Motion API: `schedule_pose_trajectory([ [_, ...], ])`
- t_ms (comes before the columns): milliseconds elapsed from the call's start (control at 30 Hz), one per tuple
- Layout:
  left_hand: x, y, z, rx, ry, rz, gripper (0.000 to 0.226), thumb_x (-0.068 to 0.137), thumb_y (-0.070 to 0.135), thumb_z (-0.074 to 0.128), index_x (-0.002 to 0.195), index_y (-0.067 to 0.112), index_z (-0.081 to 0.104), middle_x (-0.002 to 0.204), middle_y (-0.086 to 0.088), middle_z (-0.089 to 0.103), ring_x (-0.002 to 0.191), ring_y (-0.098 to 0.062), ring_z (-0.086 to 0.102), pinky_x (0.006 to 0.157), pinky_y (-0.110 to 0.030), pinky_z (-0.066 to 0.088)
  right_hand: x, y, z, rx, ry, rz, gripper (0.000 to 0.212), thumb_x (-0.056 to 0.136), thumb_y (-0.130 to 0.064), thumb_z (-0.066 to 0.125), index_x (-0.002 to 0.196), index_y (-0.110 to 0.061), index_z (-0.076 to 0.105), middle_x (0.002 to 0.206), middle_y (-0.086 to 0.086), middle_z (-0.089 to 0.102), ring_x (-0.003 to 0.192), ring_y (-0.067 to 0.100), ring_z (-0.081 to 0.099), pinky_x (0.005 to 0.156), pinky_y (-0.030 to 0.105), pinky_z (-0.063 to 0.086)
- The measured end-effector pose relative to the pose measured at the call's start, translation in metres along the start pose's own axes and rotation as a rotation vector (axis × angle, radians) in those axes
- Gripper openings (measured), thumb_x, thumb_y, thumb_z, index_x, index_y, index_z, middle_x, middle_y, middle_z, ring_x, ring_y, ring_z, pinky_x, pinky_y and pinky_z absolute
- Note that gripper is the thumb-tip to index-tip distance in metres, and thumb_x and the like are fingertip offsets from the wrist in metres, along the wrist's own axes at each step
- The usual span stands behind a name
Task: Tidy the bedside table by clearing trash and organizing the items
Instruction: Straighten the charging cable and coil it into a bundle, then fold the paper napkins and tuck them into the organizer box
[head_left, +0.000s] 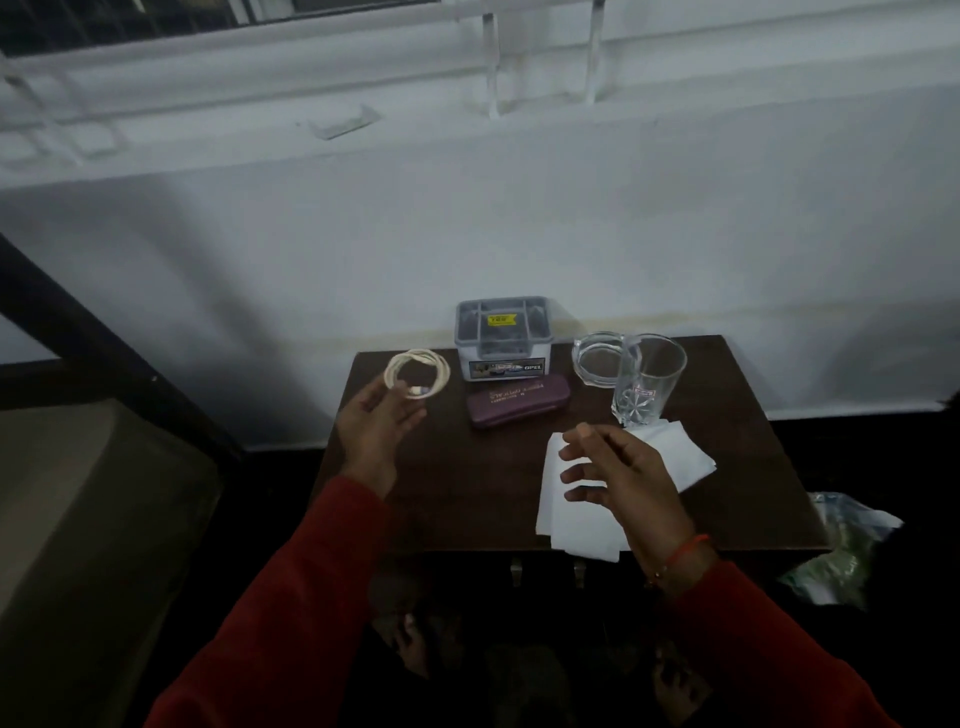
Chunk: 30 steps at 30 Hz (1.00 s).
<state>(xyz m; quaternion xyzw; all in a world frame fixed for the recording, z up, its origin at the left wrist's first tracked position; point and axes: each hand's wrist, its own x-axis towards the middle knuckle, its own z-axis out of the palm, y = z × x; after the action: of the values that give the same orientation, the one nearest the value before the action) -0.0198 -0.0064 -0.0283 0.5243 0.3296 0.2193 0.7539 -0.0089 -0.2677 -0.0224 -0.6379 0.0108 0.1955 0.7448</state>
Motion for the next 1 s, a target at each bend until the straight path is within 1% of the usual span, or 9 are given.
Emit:
schedule_pose_trajectory([
  [100, 0.023, -0.006, 0.003, 0.022, 0.017, -0.021, 0.038, 0.098, 0.0, 0.061, 0.135, -0.006, 0.057, 0.115, -0.029, 0.067, 0.087, -0.027, 0.069, 0.091, -0.042, 0.057, 0.0, -0.002, -0.001, -0.042, 0.009, -0.007, 0.023, 0.099, -0.024, 0.058, 0.101, -0.006, 0.071, 0.091, 0.011, 0.071, 0.073, 0.022, 0.066, 0.061, 0.031, 0.055],
  [467, 0.067, -0.03, 0.004, 0.157, 0.035, -0.138, 0.043, 0.1, 0.002, 0.06, 0.139, -0.011, 0.046, 0.12, -0.029, 0.064, 0.085, -0.027, 0.069, 0.085, -0.038, 0.059, 0.009, -0.004, -0.006, -0.173, 0.046, -0.029, 0.016, 0.097, -0.015, 0.059, 0.102, -0.005, 0.071, 0.096, 0.016, 0.072, 0.069, 0.022, 0.061, 0.056, 0.031, 0.048],
  [567, 0.065, -0.026, 0.002, 0.271, 0.068, -0.073, 0.012, 0.098, -0.001, 0.061, 0.11, 0.0, 0.06, 0.109, -0.025, 0.066, 0.079, -0.027, 0.07, 0.077, -0.036, 0.062, 0.01, -0.005, -0.008, -0.178, 0.059, -0.031, 0.016, 0.097, -0.015, 0.06, 0.101, -0.004, 0.07, 0.093, 0.013, 0.072, 0.067, 0.019, 0.061, 0.055, 0.031, 0.048],
  [600, 0.064, -0.025, 0.001, 0.316, 0.085, -0.046, 0.011, 0.098, -0.002, 0.061, 0.108, 0.001, 0.06, 0.105, -0.022, 0.065, 0.074, -0.024, 0.069, 0.073, -0.035, 0.062, 0.01, -0.006, -0.009, -0.186, 0.06, -0.034, 0.015, 0.097, -0.016, 0.06, 0.101, -0.005, 0.071, 0.091, 0.011, 0.072, 0.066, 0.017, 0.062, 0.055, 0.03, 0.049],
  [700, 0.054, -0.026, 0.001, 0.408, 0.096, 0.02, 0.039, 0.099, 0.001, 0.061, 0.137, 0.002, 0.053, 0.106, -0.013, 0.064, 0.069, -0.02, 0.066, 0.062, -0.034, 0.061, 0.013, -0.007, -0.018, -0.231, 0.097, -0.052, 0.012, 0.096, -0.017, 0.061, 0.095, -0.01, 0.071, 0.086, 0.006, 0.071, 0.063, 0.013, 0.063, 0.053, 0.028, 0.049],
  [800, 0.027, -0.024, 0.011, 0.561, 0.114, 0.122, 0.026, 0.097, 0.012, 0.065, 0.123, 0.011, 0.066, 0.1, -0.008, 0.07, 0.061, -0.015, 0.065, 0.051, -0.033, 0.058, 0.019, -0.006, -0.034, -0.383, 0.236, -0.104, 0.01, 0.094, -0.015, 0.063, 0.09, -0.015, 0.072, 0.087, 0.001, 0.07, 0.075, 0.017, 0.065, 0.066, 0.033, 0.051],
  [867, 0.0, -0.026, 0.021, 0.716, 0.038, 0.152, 0.016, 0.096, 0.022, 0.066, 0.11, 0.015, 0.072, 0.086, -0.006, 0.073, 0.055, -0.014, 0.065, 0.043, -0.028, 0.055, 0.022, 0.0, -0.047, -0.624, 0.294, -0.143, 0.011, 0.091, -0.011, 0.065, 0.098, -0.012, 0.073, 0.096, 0.003, 0.068, 0.094, 0.024, 0.066, 0.081, 0.029, 0.047],
  [900, -0.015, -0.03, 0.026, 0.819, -0.067, 0.152, 0.019, 0.096, 0.03, 0.066, 0.106, 0.016, 0.074, 0.082, -0.005, 0.074, 0.058, -0.016, 0.067, 0.044, -0.027, 0.055, 0.024, 0.003, -0.053, -0.776, 0.282, -0.134, 0.017, 0.09, -0.011, 0.066, 0.107, -0.01, 0.071, 0.105, 0.008, 0.066, 0.105, 0.028, 0.063, 0.087, 0.028, 0.044],
  [1000, -0.059, -0.055, 0.046, 1.271, -0.422, 0.125, 0.052, 0.091, 0.065, 0.058, 0.107, 0.018, 0.075, 0.103, -0.006, 0.075, 0.096, -0.023, 0.071, 0.082, -0.036, 0.059, 0.028, 0.016, -0.062, -1.129, 0.135, 0.089, 0.047, 0.091, -0.029, 0.065, 0.135, -0.017, 0.054, 0.14, 0.016, 0.046, 0.134, 0.037, 0.04, 0.109, 0.037, 0.032],
])
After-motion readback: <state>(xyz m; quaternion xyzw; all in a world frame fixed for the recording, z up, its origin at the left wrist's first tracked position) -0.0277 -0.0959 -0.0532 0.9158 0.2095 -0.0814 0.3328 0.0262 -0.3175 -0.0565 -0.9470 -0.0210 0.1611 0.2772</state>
